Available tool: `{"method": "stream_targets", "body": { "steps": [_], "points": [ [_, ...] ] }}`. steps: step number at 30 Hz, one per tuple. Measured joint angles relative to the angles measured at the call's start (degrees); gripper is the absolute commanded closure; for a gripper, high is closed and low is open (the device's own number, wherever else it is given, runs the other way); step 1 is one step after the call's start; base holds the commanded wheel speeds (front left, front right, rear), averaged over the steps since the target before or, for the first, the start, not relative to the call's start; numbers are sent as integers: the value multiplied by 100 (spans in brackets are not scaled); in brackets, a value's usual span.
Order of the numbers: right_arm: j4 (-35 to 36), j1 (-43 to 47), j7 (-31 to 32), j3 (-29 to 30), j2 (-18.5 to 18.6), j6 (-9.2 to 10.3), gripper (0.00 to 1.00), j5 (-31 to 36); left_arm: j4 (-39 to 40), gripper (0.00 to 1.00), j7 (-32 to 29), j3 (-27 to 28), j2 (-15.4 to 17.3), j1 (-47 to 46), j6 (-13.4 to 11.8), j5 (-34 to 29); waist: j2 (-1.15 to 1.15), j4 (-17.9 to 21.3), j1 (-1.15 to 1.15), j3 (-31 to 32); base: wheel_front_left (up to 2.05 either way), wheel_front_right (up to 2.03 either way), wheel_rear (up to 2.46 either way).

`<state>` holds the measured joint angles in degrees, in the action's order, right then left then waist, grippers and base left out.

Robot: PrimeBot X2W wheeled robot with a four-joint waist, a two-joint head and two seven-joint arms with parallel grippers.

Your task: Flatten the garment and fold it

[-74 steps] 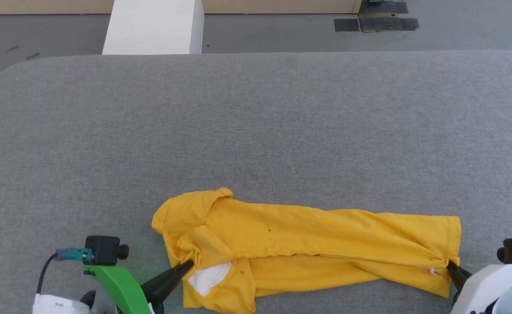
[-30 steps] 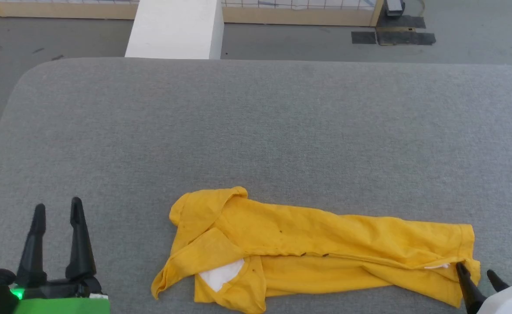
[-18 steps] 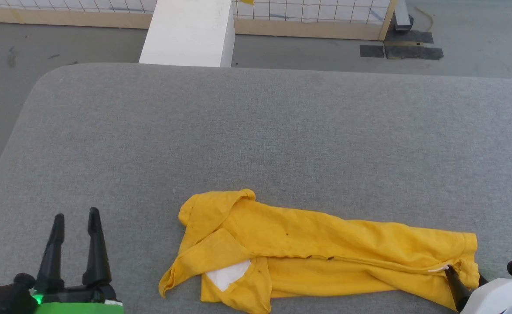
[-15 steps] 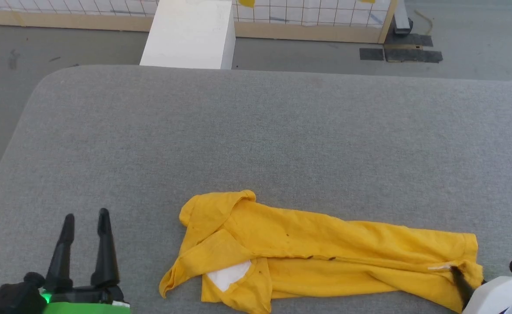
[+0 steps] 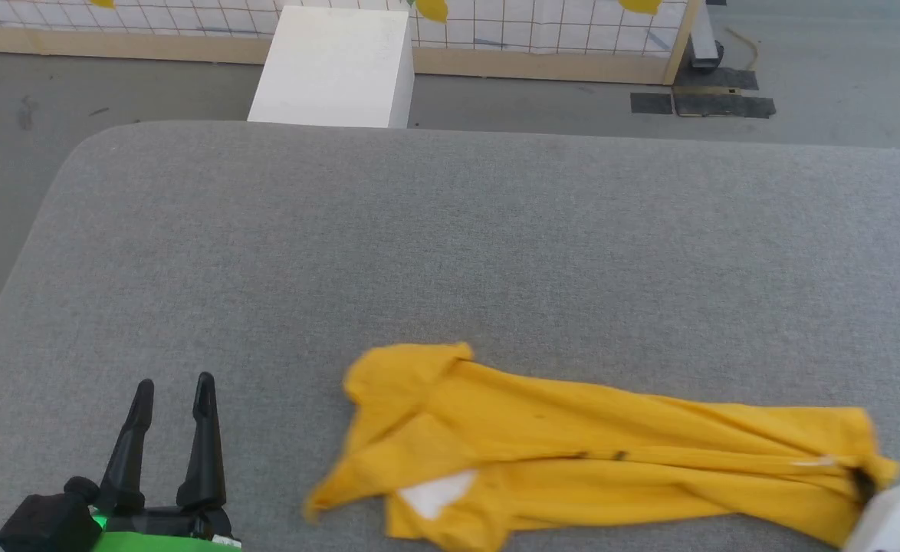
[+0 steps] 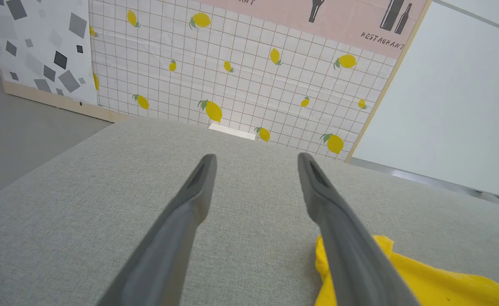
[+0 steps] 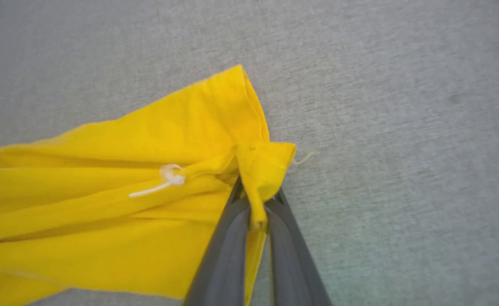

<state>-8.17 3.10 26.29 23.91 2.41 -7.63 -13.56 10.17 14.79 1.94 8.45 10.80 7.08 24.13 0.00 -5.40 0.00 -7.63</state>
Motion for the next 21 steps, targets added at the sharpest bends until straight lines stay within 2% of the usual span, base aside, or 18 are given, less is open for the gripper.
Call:
{"method": "stream_targets", "body": {
  "steps": [8, 12, 16, 21],
  "points": [
    [709, -18, 212, 1330, 27, 2, 100, 747, -82, 0, 0, 26, 56, 31, 0, -143, 0, 25, 0, 17, 0, 0, 0],
    [1069, -18, 353, 1599, 37, 3, 100, 965, -113, 0, 0, 35, 56, 36, 0, -148, 0, 48, 0, 23, 0, 0, 0],
    [1344, -18, 520, 1298, 43, 4, 100, 854, -141, 0, 0, 37, 55, 31, 0, -155, 0, 79, 0, 0, 0, 0, 0],
    [1791, 127, 857, -104, 51, 5, 100, 99, -199, 0, 0, 7, 55, 23, 0, -181, 0, 70, 0, -54, 0, 0, 0]
  ]
}}
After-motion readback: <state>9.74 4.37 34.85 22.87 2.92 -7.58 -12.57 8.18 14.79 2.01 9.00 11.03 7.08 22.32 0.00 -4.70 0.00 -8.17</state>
